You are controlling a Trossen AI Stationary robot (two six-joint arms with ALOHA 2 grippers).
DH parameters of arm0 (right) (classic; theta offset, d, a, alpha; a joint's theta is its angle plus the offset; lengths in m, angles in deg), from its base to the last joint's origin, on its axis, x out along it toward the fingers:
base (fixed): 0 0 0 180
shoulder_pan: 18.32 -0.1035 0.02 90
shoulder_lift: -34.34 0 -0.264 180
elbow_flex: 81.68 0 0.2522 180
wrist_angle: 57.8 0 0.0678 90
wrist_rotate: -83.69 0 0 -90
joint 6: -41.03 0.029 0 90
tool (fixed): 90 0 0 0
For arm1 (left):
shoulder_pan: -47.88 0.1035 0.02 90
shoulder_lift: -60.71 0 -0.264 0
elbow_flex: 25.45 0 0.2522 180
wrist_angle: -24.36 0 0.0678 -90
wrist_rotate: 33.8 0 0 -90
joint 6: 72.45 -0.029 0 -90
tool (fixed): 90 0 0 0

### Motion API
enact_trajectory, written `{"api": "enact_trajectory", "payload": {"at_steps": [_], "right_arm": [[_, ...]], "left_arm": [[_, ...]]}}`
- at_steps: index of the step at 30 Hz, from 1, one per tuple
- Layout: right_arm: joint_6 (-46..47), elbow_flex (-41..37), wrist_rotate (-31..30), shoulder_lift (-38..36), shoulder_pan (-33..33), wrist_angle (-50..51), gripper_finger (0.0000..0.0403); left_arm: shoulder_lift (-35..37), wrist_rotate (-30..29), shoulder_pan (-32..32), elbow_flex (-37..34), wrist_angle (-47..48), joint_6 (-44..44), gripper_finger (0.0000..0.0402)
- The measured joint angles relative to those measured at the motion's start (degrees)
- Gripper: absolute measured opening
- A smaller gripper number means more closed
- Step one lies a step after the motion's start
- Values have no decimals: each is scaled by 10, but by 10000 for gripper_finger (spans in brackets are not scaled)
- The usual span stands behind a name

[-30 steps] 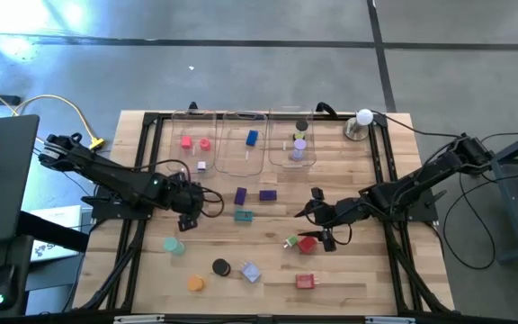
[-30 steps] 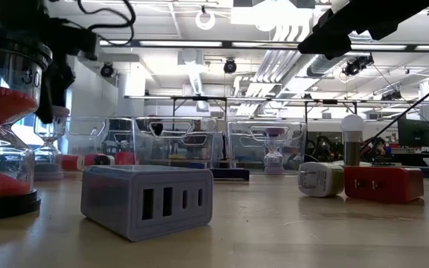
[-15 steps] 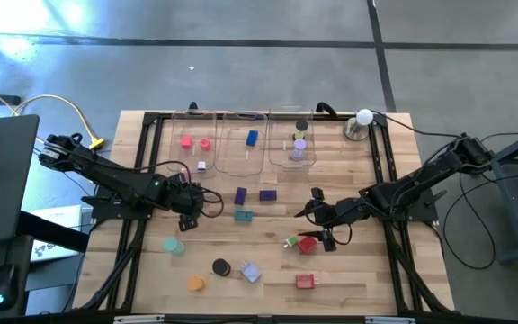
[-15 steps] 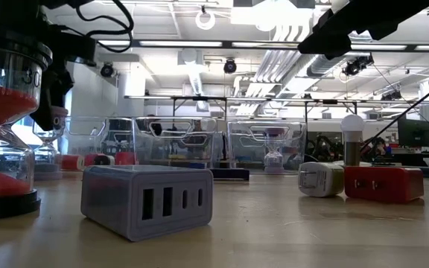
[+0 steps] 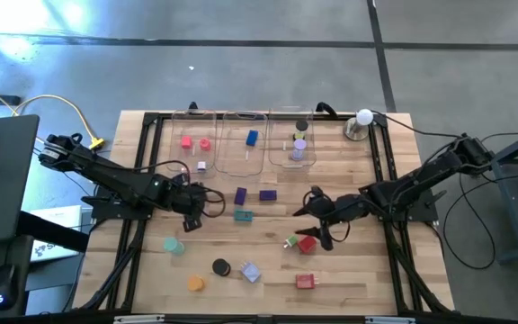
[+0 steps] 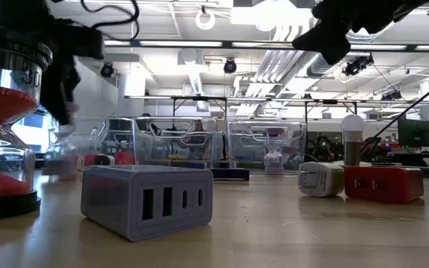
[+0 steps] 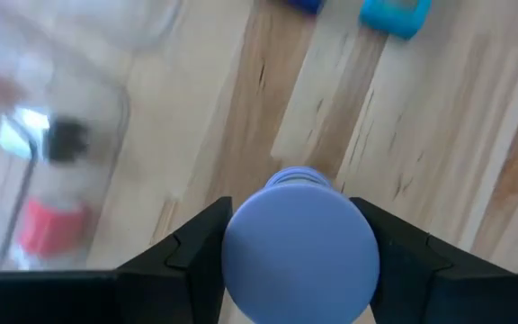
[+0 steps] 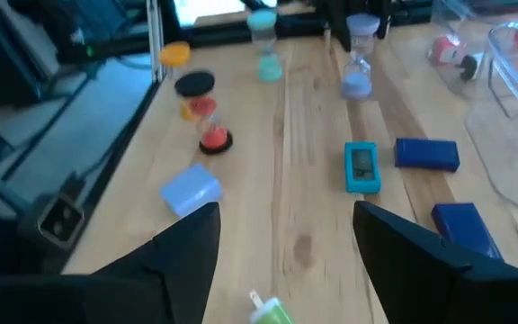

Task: Pick & Place Office items
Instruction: Put the purple hourglass into the right transparent bin

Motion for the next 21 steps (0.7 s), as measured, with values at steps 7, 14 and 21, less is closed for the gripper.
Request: {"api": "enact_trajectory", "payload": {"at_steps": [7, 14, 21], "right_arm": [[44, 0, -13, 0, 5, -59, 244], [236, 0, -54, 0, 45, -79, 244], [302, 0, 46, 0, 103, -157, 244]], "left_arm": [[0, -81, -4, 63, -86, -114, 189], [0, -200, -49, 113, -276, -347, 189], [0, -218, -84, 113, -504, -555, 190]]}}
